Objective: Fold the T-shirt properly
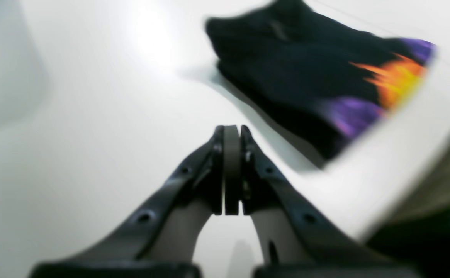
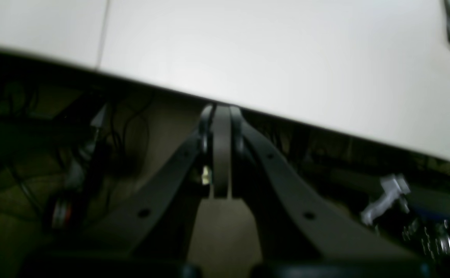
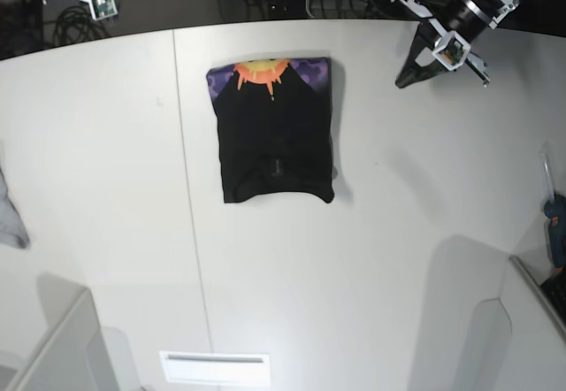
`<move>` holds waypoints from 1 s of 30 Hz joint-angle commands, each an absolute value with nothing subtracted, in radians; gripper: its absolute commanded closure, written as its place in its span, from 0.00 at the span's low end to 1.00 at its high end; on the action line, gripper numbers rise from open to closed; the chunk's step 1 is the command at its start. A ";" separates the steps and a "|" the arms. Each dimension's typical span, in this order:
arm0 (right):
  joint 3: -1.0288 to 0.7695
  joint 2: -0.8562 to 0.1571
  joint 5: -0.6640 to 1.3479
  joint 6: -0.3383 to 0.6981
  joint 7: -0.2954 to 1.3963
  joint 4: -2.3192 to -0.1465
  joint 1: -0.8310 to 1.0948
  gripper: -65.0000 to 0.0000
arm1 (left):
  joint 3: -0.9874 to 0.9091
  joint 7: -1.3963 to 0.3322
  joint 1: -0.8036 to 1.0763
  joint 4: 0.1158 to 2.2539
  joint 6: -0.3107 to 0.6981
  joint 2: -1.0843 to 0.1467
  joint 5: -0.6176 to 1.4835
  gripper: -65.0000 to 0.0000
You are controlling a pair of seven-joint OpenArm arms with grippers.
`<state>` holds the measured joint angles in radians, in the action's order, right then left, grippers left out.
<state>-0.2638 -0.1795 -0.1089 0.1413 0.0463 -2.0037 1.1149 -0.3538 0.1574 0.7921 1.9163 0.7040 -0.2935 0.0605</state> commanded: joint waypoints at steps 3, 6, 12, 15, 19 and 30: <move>-0.239 -0.234 -0.110 0.130 0.031 -2.018 1.198 1.00 | -0.381 0.248 0.875 1.873 0.698 -0.298 0.077 1.00; -0.197 -0.286 -0.110 0.130 0.102 -2.018 1.245 1.00 | -0.384 0.326 0.934 1.784 0.698 -0.298 0.077 1.00; -0.097 -0.314 -0.110 0.130 0.285 -2.015 1.265 1.00 | -0.341 0.611 1.010 1.458 0.698 -0.288 0.074 1.00; -0.038 -0.314 -0.110 0.125 0.312 -1.979 1.256 1.00 | -0.271 0.714 1.004 1.265 0.698 -0.294 0.074 1.00; 0.056 -0.295 -0.110 0.122 0.312 -1.870 1.222 1.00 | -0.142 0.800 0.932 1.012 0.698 -0.335 0.074 1.00; 0.101 -0.131 -0.110 0.122 0.288 -1.317 0.980 1.00 | 0.286 1.010 0.556 0.285 0.698 -0.372 0.074 1.00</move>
<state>0.0975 -0.1364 -0.1120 0.1150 0.2855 -1.3056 0.9508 0.2920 0.9878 0.5346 0.2821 0.6880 -0.3546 0.0727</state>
